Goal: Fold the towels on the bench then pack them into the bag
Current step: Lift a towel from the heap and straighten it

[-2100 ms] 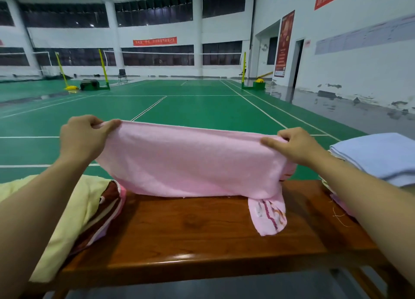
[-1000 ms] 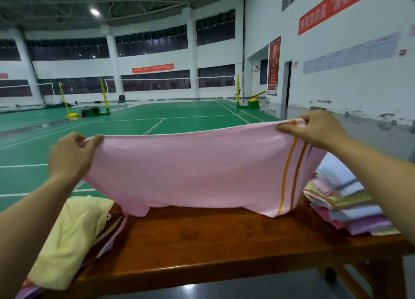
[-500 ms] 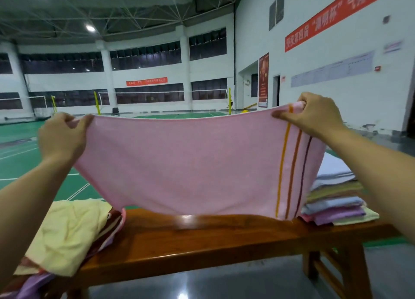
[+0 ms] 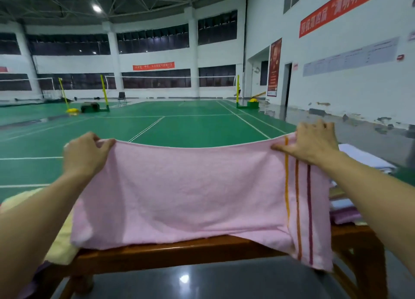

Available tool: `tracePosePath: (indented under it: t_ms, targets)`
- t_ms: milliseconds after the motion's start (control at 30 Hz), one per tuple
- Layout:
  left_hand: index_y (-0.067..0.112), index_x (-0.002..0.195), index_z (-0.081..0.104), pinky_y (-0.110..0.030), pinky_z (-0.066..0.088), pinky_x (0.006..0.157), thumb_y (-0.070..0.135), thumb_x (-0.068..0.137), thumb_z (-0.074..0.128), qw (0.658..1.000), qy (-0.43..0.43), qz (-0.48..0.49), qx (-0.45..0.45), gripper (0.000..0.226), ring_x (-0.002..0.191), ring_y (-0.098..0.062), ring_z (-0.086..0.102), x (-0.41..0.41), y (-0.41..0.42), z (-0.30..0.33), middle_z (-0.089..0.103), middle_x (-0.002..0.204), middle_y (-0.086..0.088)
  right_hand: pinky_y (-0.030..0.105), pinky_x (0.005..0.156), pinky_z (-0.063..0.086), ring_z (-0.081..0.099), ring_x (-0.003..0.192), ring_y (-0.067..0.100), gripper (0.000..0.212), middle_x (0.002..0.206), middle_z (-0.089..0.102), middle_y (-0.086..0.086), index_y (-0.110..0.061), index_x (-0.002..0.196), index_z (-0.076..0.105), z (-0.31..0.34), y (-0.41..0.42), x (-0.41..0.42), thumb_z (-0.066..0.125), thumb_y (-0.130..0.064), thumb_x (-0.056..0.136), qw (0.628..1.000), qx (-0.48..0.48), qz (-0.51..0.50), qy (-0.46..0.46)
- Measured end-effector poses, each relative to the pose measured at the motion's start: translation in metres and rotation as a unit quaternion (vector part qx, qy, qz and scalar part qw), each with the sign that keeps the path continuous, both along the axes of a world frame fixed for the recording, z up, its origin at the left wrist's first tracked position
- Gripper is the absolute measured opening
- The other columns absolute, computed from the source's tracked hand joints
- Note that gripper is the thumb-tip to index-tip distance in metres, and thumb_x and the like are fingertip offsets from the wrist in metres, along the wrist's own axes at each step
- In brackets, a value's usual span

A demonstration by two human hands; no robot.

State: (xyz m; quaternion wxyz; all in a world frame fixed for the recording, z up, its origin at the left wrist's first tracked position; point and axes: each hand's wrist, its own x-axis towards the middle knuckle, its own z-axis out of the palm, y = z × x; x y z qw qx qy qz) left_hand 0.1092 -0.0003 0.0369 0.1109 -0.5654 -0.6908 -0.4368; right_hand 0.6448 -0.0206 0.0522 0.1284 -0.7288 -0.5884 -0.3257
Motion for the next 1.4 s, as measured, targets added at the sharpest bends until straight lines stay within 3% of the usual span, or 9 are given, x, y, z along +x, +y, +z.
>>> tracePosePath:
  t_ms: [167,500,600,800,933,1067,1167,1267,1400]
  targets:
    - [-0.001,0.089,0.065,-0.05,0.049,0.08,0.045,0.096,0.064,0.998,0.031,0.021,-0.053,0.047,0.087,-0.048,0.063,-0.006,0.057,-0.056,0.066,0.091,-0.032,0.041,0.082,0.034,0.053,0.097,0.029,0.106,0.105,0.065,0.009,-0.013,0.105,0.059,-0.071,0.063,-0.005,0.019,-0.103,0.065,0.999,-0.035,-0.028,-0.021]
    - [0.004,0.091,0.07,-0.047,0.052,0.088,0.041,0.095,0.062,0.972,0.089,0.014,-0.216,0.038,0.093,-0.044,0.064,0.004,0.119,-0.139,0.069,0.099,-0.027,0.042,0.091,0.037,0.051,0.11,0.029,0.077,0.119,0.062,0.01,-0.014,0.115,0.054,-0.163,0.124,-0.021,0.035,-0.083,0.087,0.991,-0.128,-0.038,-0.015]
    - [0.008,0.118,0.065,-0.049,0.046,0.097,0.043,0.096,0.062,0.967,0.117,0.012,-0.228,0.041,0.112,-0.044,0.055,0.011,0.111,-0.144,0.059,0.12,-0.024,0.043,0.095,0.038,0.049,0.115,0.031,0.069,0.125,0.057,0.012,-0.014,0.121,0.05,-0.18,0.123,-0.025,0.034,-0.075,0.093,0.987,-0.153,-0.023,0.03]
    - [0.017,0.115,0.067,-0.045,0.05,0.09,0.044,0.098,0.056,0.962,0.14,-0.09,-0.216,0.033,0.111,-0.034,0.057,0.06,0.064,-0.125,0.064,0.117,-0.01,0.042,0.09,0.039,0.049,0.103,0.028,0.043,0.112,0.059,0.006,-0.019,0.108,0.056,-0.175,0.089,-0.064,0.037,-0.057,0.101,0.985,-0.074,0.089,0.128]
    - [0.026,0.095,0.068,-0.035,0.051,0.076,0.039,0.097,0.061,0.956,0.102,-0.203,-0.184,0.016,0.084,-0.016,0.063,0.09,0.002,-0.122,0.068,0.09,0.013,0.037,0.075,0.044,0.052,0.08,0.017,0.03,0.083,0.057,-0.009,-0.024,0.084,0.056,-0.162,0.021,-0.107,0.051,-0.047,0.101,0.914,-0.064,0.277,0.288]
    - [0.03,0.09,0.065,-0.035,0.052,0.073,0.039,0.096,0.063,0.95,0.086,-0.268,-0.136,0.012,0.075,-0.004,0.06,0.086,-0.039,-0.145,0.064,0.081,0.019,0.036,0.077,0.047,0.052,0.085,0.011,0.034,0.087,0.057,-0.011,-0.027,0.083,0.063,-0.182,-0.029,-0.124,0.054,-0.058,0.094,0.894,-0.191,0.348,0.208]
    - [0.033,0.087,0.06,-0.034,0.049,0.065,0.047,0.096,0.06,0.939,0.132,-0.298,-0.11,0.016,0.071,-0.003,0.055,0.068,-0.052,-0.159,0.057,0.08,0.02,0.032,0.076,0.049,0.05,0.091,0.007,0.039,0.094,0.054,-0.014,-0.033,0.095,0.063,-0.199,-0.045,-0.115,0.048,-0.069,0.089,0.883,-0.187,0.389,0.185]
    - [0.034,0.084,0.059,-0.026,0.044,0.061,0.056,0.09,0.055,0.926,0.145,-0.328,-0.116,0.023,0.07,-0.006,0.055,0.042,-0.066,-0.164,0.056,0.075,0.019,0.023,0.071,0.042,0.044,0.086,0.001,0.03,0.093,0.048,-0.019,-0.033,0.099,0.061,-0.204,-0.056,-0.103,0.055,-0.062,0.091,0.874,-0.163,0.429,0.161]
    - [0.037,0.085,0.062,-0.025,0.047,0.066,0.049,0.088,0.067,0.917,0.133,-0.341,-0.157,0.013,0.076,-0.008,0.06,0.008,-0.076,-0.171,0.063,0.08,0.016,0.027,0.072,0.049,0.047,0.087,0.002,0.039,0.095,0.047,-0.022,-0.032,0.104,0.064,-0.208,-0.058,-0.087,0.049,-0.067,0.094,0.875,-0.159,0.435,0.143]
